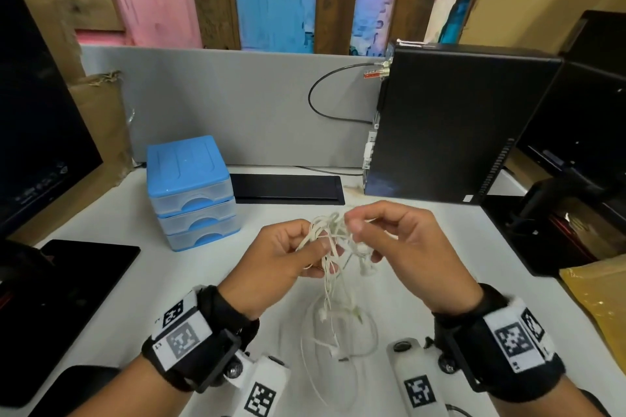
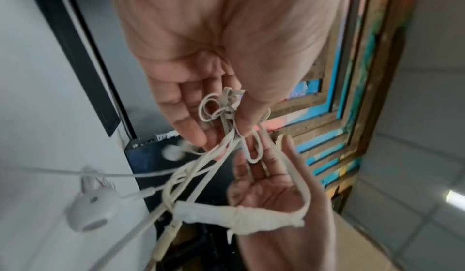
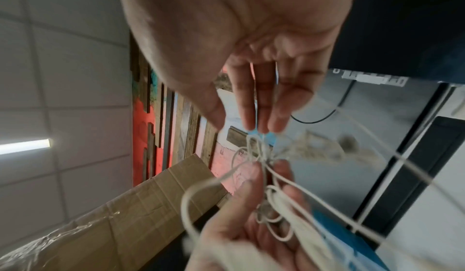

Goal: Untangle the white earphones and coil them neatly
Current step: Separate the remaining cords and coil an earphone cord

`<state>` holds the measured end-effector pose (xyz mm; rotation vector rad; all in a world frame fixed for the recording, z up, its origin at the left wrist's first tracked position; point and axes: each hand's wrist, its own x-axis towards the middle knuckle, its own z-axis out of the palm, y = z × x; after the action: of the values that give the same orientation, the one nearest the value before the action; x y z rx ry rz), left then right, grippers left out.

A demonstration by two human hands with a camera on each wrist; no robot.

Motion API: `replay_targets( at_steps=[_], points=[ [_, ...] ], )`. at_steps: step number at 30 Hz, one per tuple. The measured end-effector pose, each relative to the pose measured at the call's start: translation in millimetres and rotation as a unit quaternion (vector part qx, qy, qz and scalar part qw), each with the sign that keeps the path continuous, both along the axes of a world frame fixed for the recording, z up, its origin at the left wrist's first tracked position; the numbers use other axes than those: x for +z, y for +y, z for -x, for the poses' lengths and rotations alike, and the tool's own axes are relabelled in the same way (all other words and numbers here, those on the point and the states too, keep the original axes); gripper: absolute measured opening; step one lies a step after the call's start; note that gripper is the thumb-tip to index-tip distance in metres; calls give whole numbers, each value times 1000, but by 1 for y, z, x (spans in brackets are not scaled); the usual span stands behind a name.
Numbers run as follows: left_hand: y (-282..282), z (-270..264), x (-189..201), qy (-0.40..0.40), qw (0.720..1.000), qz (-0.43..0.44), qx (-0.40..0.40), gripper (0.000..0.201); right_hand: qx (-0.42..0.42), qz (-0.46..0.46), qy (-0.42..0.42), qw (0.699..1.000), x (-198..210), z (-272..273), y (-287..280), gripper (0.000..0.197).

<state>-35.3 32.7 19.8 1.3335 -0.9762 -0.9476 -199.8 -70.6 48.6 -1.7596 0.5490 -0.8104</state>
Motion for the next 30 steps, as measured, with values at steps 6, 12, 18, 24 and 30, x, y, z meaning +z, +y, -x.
replay_targets(
  at_steps=[6, 12, 18, 24, 30],
  points=[
    [3, 1, 11, 110, 994, 21, -1, 28, 6, 27, -10, 1000, -15, -5, 3, 15],
    [2, -9, 12, 125, 992, 16, 25, 20, 0, 11, -49, 999, -17, -10, 1, 14],
    [3, -5, 13, 106, 994, 12, 7, 26, -5, 18, -56, 998, -19, -15, 8, 17],
    [0, -7, 12, 100, 992, 16, 76, 18, 18, 35, -87, 995, -18, -15, 11, 21],
    [0, -15, 16, 118, 985, 6, 123, 9, 108, -81, -101, 986, -7, -15, 20, 18]
  ],
)
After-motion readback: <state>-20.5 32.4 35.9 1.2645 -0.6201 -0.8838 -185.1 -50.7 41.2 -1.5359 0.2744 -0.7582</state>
